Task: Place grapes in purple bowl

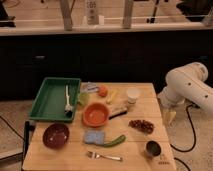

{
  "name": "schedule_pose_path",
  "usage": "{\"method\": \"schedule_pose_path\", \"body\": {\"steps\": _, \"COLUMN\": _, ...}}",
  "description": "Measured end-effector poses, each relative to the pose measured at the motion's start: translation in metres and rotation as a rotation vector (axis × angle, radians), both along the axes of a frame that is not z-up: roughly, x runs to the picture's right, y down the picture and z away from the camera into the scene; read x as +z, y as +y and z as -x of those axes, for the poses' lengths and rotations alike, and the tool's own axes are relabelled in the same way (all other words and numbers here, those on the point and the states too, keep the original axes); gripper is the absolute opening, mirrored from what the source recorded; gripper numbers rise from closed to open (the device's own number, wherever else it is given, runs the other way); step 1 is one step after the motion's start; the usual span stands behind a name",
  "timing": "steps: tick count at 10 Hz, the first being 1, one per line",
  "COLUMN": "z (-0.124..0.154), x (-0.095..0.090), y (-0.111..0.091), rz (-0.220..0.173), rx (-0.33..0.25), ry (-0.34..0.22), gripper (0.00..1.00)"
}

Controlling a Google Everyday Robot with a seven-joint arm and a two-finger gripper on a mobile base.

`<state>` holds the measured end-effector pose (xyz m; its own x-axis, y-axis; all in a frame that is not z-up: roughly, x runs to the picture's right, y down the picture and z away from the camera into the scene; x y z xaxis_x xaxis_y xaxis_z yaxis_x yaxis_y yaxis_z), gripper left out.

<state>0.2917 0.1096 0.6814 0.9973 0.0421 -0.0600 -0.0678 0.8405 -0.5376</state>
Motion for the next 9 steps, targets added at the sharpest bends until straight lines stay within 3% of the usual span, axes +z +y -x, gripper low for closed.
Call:
{"method": "schedule_pose_path", "body": {"steps": 2, "z": 0.001, "x": 0.002, "y": 0.003, "rz": 0.0, "rx": -0.006, "ry": -0.003, "gripper": 0.8}}
{"method": "schedule_pose_path", "body": {"steps": 6, "z": 0.016, "x": 0.034, "y": 0.039, "rz": 0.007, "rx": -0.045, "ry": -0.034, "gripper": 0.8}}
{"method": "schedule_pose_path", "body": {"steps": 9, "z": 0.02, "x": 0.043, "y": 0.054, "rz": 0.005, "rx": -0.057, "ry": -0.052, "gripper": 0.8}}
